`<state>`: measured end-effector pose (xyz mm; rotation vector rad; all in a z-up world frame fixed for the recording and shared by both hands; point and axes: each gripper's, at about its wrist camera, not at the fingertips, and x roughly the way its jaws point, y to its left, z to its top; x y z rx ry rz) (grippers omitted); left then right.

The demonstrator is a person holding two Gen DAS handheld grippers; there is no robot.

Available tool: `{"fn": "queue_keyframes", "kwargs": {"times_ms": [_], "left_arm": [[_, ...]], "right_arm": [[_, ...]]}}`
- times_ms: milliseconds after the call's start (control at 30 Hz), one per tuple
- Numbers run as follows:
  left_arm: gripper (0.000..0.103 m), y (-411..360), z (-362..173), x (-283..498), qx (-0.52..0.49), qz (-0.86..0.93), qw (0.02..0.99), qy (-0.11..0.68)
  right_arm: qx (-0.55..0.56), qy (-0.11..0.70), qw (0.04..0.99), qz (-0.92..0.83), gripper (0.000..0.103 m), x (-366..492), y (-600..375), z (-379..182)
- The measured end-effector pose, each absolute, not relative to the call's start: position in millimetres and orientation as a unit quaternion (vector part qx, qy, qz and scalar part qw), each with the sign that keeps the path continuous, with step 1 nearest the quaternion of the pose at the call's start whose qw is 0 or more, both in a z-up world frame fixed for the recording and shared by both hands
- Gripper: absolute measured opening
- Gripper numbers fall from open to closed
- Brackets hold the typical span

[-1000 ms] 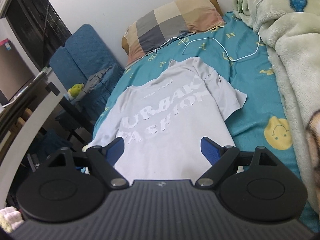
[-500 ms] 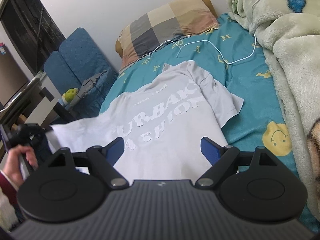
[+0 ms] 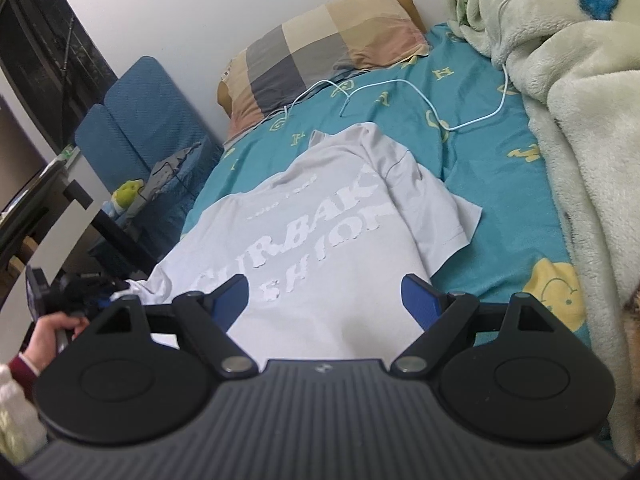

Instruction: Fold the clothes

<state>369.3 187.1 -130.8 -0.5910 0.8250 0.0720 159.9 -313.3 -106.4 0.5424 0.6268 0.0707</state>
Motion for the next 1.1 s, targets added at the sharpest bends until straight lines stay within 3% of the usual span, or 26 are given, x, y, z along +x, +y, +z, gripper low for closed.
{"fn": "queue_keyframes", "kwargs": {"times_ms": [233,467,833,900,1033,1100], "left_arm": [[0.056,178,-119,243,-0.327,-0.041,0.811,0.483],[0.053,115,-125,121,-0.310,-0.077,0.751,0.579],[0.056,28,-141,58,-0.223,-0.100,0.721,0.648],[0.050,23,-142,54,-0.223,-0.106,0.721,0.647],[0.007,21,-134,50,-0.216,-0.123,0.735,0.630],[0.004,26,-125,49,-0.208,-0.126,0.750,0.615]], "right_arm": [[0.255,0.282,0.924,0.043,0.085,141,-313,-90],[0.249,0.267,0.930,0.045,0.085,114,-313,-72],[0.253,0.275,0.926,0.052,0.085,86,-315,-70],[0.261,0.276,0.924,0.050,0.085,84,-318,-73],[0.277,0.274,0.920,0.051,0.085,84,-323,-75],[0.278,0.273,0.919,0.053,0.085,85,-324,-75]]}}
